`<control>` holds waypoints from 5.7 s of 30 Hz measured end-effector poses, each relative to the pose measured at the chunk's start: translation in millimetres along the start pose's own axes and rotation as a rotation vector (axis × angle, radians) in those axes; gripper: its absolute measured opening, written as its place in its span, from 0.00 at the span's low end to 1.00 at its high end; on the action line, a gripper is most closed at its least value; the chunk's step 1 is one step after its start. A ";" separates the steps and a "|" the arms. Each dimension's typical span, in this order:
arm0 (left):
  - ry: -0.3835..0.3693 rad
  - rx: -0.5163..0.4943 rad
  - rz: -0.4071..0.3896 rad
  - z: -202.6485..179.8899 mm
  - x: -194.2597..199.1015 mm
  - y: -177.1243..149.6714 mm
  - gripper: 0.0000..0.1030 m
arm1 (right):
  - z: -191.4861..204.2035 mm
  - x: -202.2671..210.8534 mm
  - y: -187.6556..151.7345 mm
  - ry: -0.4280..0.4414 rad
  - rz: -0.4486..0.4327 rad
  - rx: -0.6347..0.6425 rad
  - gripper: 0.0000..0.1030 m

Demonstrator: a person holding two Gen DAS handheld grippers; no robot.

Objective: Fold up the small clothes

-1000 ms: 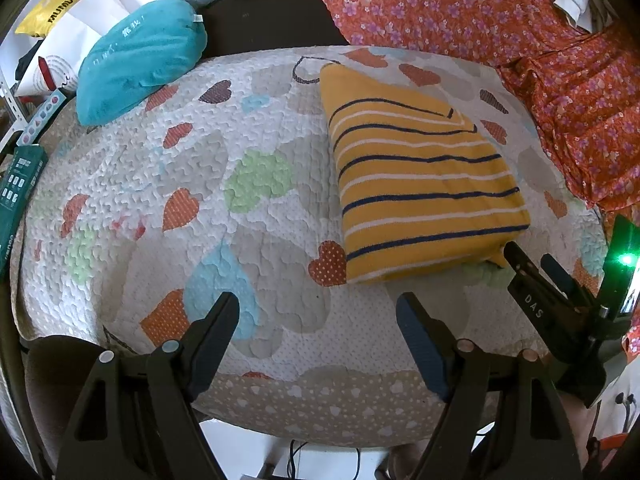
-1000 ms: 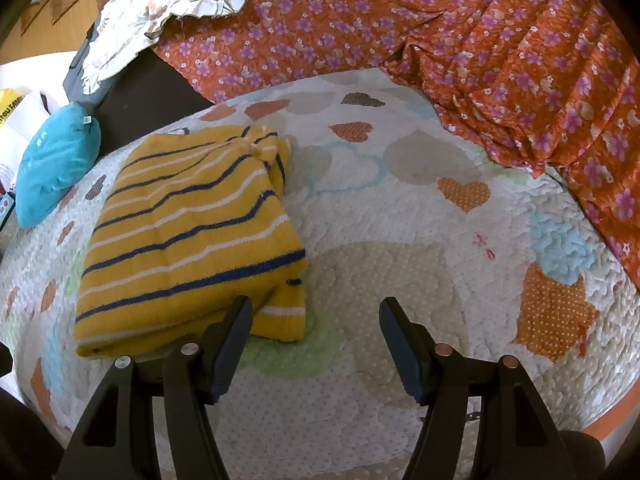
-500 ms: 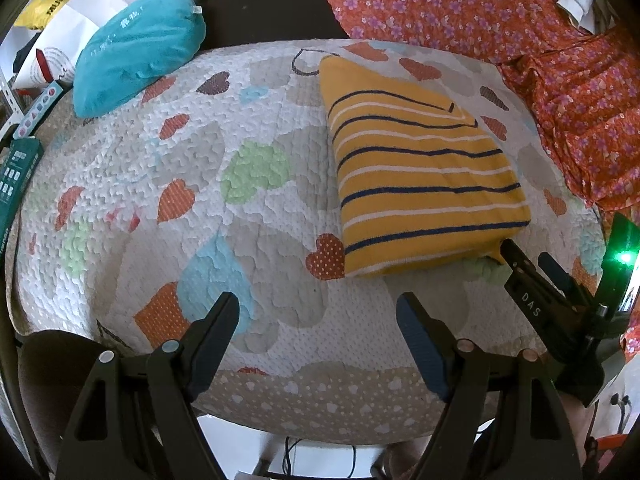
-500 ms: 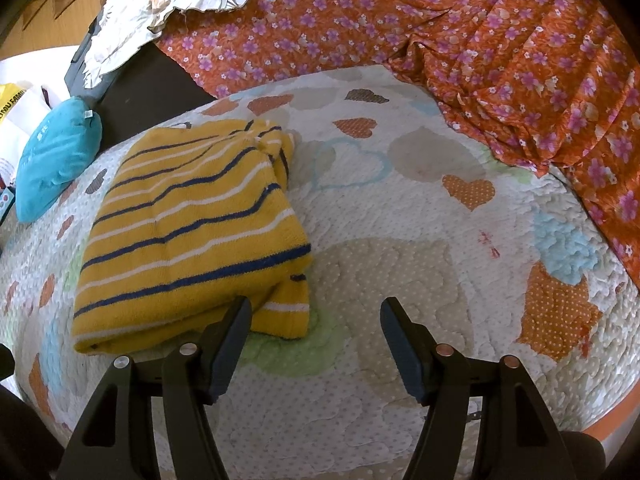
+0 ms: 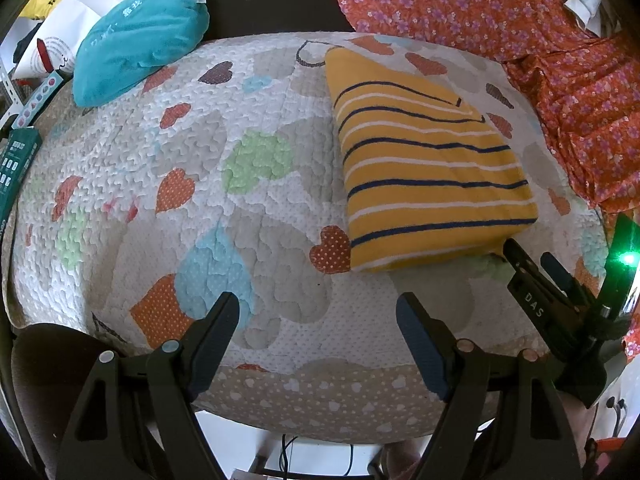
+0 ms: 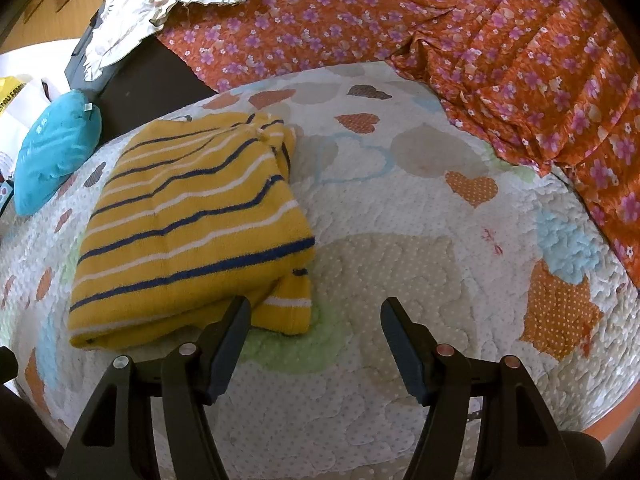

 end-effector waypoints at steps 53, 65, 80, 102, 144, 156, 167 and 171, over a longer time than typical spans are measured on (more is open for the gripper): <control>-0.196 0.116 0.104 26.1 -42.3 51.3 0.78 | -7.1 50.1 56.7 0.137 -0.149 -0.057 0.81; -0.558 0.062 0.295 -45.2 -132.5 123.2 0.77 | -4.8 -100.7 121.5 0.423 0.186 -0.224 0.84; -0.595 0.053 0.200 -17.3 -95.4 173.6 0.40 | 64.5 -105.4 159.0 0.636 0.164 -0.323 0.41; -0.173 0.129 -0.054 65.7 -76.1 93.8 0.58 | 131.5 -60.6 108.7 0.562 0.123 -0.112 0.71; 0.049 0.074 -0.249 69.7 94.7 -0.9 1.00 | 124.6 77.8 -42.1 0.109 0.104 0.106 0.72; 0.041 0.063 -0.156 67.9 75.2 -10.4 1.00 | 124.3 80.4 -39.9 0.077 0.095 0.114 0.75; 0.018 0.049 -0.140 66.1 70.6 -12.4 1.00 | 121.7 79.9 -40.8 0.071 0.098 0.112 0.76; 0.010 0.050 -0.126 66.1 67.1 -13.3 1.00 | 122.0 79.9 -40.7 0.070 0.098 0.111 0.76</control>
Point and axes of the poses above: each gripper's, at about its wrist camera, not at the fingertips, and x roughly against the way its jaws point, z to its left, y to its top, the point moved 5 cm from there along -x, roughly the way its jaws point, and after that the axes turned 15 degrees about y, right-handed, at the moved point
